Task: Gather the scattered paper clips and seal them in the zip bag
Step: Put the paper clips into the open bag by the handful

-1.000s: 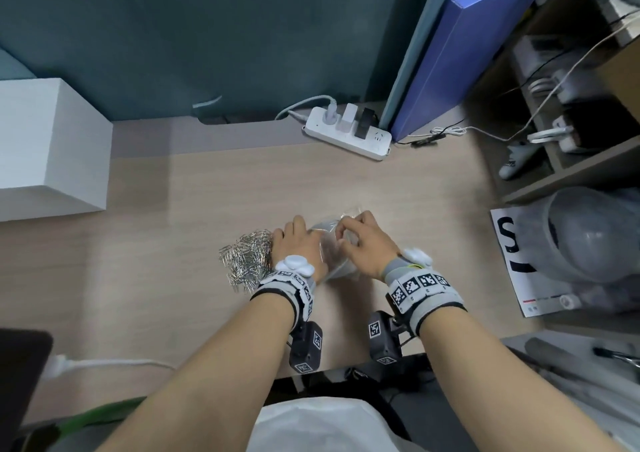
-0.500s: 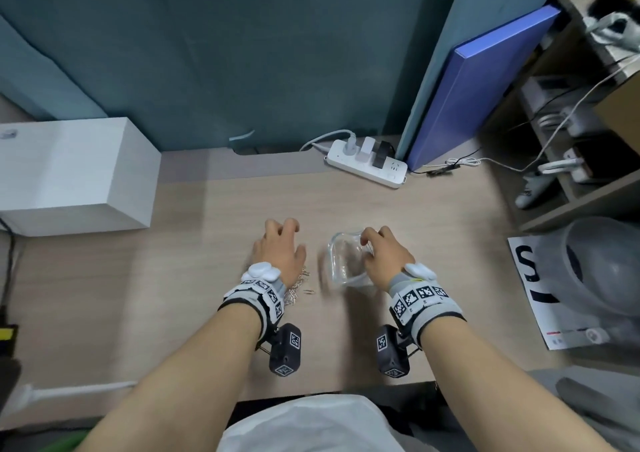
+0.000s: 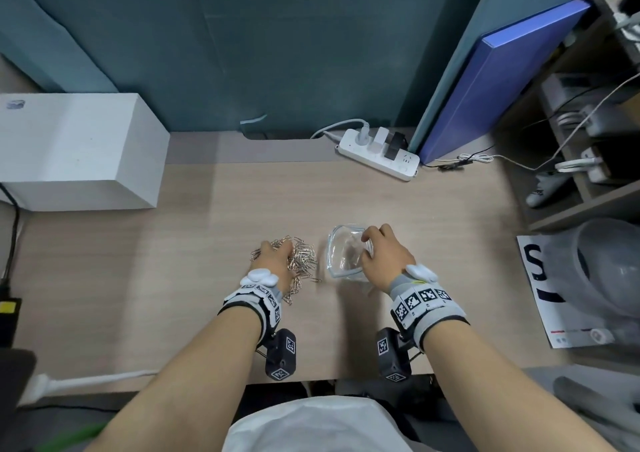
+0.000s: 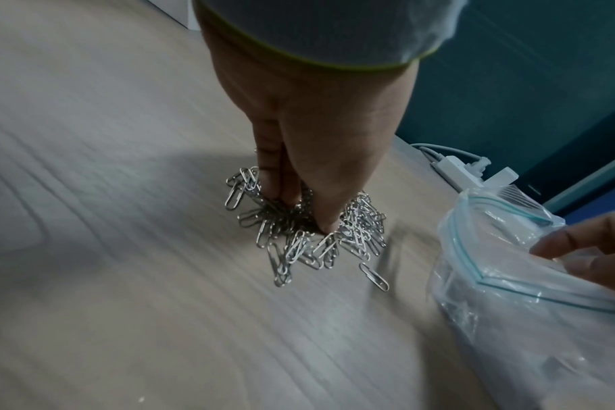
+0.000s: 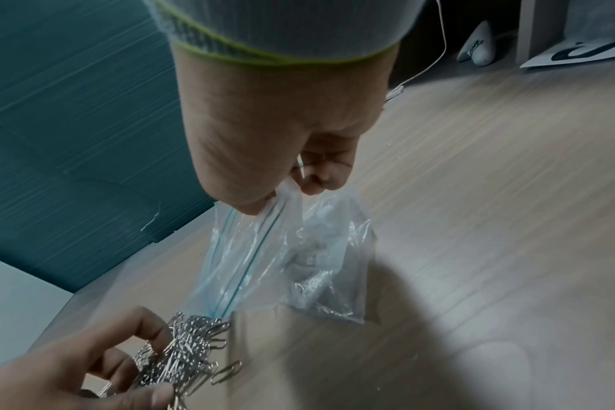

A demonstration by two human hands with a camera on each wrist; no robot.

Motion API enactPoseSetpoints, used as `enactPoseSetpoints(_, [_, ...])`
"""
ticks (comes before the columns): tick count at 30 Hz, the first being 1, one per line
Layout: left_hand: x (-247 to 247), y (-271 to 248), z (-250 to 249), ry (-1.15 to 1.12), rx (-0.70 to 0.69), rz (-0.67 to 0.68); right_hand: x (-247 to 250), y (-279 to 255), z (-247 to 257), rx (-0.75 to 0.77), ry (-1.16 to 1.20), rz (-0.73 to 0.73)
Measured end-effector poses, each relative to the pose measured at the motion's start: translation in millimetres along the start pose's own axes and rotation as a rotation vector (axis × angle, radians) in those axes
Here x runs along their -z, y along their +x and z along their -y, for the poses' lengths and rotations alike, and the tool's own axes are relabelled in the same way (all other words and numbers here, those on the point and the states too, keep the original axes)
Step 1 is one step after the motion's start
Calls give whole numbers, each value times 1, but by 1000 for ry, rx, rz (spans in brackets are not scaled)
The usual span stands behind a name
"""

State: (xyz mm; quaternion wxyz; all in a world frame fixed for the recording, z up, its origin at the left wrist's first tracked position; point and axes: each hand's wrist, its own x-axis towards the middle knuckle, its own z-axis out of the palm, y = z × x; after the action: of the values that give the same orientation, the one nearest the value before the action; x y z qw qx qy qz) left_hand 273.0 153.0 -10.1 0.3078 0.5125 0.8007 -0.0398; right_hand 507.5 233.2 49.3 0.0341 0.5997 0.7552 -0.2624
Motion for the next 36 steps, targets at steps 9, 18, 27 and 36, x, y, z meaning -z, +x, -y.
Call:
enactPoseSetpoints(9, [8, 4, 10, 28, -81, 6, -7, -4, 6, -3, 17, 10])
enactPoseSetpoints(18, [37, -3, -34, -394, -167, -176, -9, -6, 7, -23, 34, 10])
enactPoseSetpoints(27, [32, -13, -74, -433, -409, -23, -14, -13, 7, -56, 61, 19])
enactPoseSetpoints(36, [15, -14, -3, 32, -7, -63, -13, -16, 4, -61, 48, 7])
